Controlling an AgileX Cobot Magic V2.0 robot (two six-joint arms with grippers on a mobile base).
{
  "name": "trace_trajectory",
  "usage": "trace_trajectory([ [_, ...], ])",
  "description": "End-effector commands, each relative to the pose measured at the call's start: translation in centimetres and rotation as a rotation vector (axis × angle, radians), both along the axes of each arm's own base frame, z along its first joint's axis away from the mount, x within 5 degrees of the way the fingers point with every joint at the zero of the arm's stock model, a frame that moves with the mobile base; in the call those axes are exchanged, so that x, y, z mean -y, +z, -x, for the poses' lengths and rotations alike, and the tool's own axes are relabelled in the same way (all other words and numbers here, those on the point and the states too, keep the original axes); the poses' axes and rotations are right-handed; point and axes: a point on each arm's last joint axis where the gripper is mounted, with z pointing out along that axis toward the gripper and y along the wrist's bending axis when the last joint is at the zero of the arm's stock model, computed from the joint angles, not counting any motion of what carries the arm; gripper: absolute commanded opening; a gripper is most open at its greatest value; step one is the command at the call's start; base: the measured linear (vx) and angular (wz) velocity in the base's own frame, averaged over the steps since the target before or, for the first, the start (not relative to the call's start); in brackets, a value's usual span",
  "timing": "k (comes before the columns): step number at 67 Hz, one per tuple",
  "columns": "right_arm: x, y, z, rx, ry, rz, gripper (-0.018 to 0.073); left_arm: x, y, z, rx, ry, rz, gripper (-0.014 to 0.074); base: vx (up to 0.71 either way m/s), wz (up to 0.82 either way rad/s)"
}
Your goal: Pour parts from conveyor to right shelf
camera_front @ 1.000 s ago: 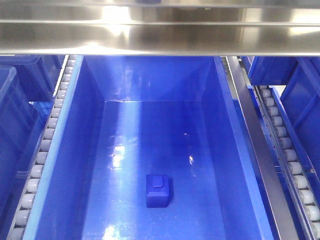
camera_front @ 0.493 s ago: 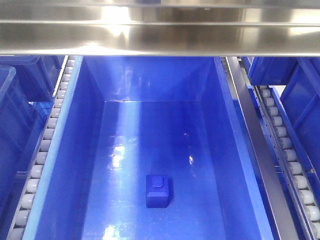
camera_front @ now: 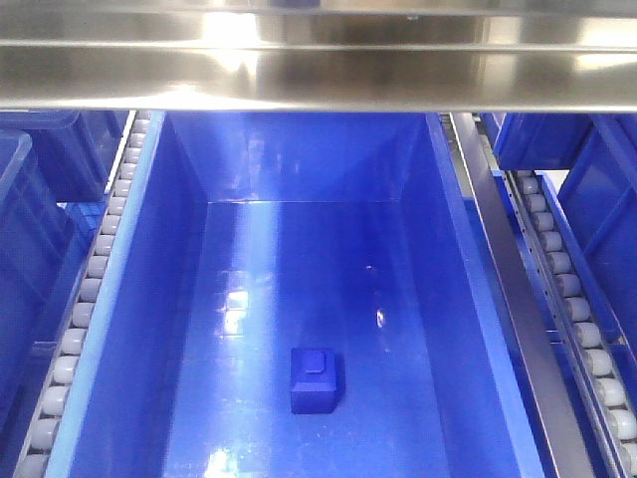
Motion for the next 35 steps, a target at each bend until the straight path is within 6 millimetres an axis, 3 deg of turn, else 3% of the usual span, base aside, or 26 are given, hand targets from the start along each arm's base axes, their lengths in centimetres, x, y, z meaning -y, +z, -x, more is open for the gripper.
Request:
trace_trajectory([
  [1, 0.03, 0.48, 0.12, 0.081, -0.008, 0.028, -0.0009, 0.01, 1.57, 0.19, 0.104, 0.0, 0.012, -0.0006, 0.0, 0.0],
  [35, 0.03, 0.47, 0.12, 0.079, -0.008, 0.029, -0.0009, 0.01, 1.57, 0.19, 0.104, 0.0, 0.012, -0.0006, 0.0, 0.0],
])
